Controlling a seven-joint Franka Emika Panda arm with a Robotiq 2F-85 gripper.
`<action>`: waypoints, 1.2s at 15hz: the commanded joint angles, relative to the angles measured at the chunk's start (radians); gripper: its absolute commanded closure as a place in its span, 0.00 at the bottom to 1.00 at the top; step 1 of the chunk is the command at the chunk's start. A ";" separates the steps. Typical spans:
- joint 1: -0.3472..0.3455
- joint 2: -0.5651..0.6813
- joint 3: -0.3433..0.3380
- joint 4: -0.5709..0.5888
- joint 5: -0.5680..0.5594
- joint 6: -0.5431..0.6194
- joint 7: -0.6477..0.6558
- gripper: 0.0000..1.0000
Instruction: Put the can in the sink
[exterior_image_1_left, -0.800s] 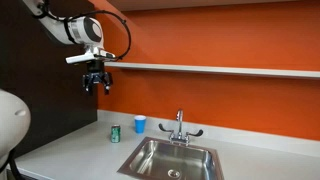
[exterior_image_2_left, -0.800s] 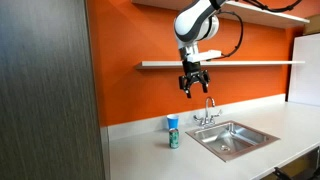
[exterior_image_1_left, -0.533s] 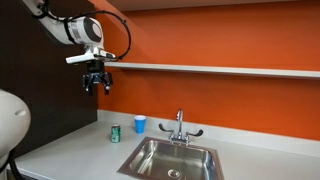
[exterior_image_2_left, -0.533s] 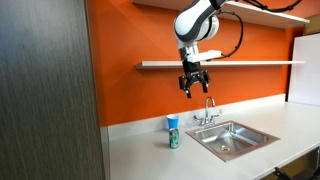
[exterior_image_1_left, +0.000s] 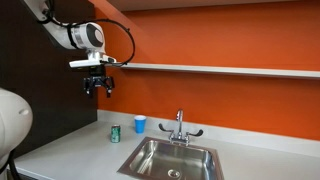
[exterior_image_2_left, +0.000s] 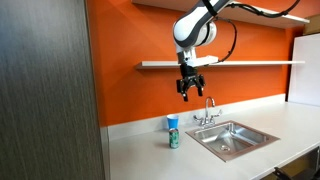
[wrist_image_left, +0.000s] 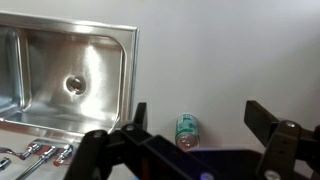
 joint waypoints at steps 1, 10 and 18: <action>0.022 0.032 -0.030 0.002 0.017 0.066 -0.118 0.00; 0.015 0.156 -0.050 0.031 -0.012 0.148 -0.144 0.00; 0.025 0.290 -0.056 0.059 -0.017 0.244 -0.131 0.00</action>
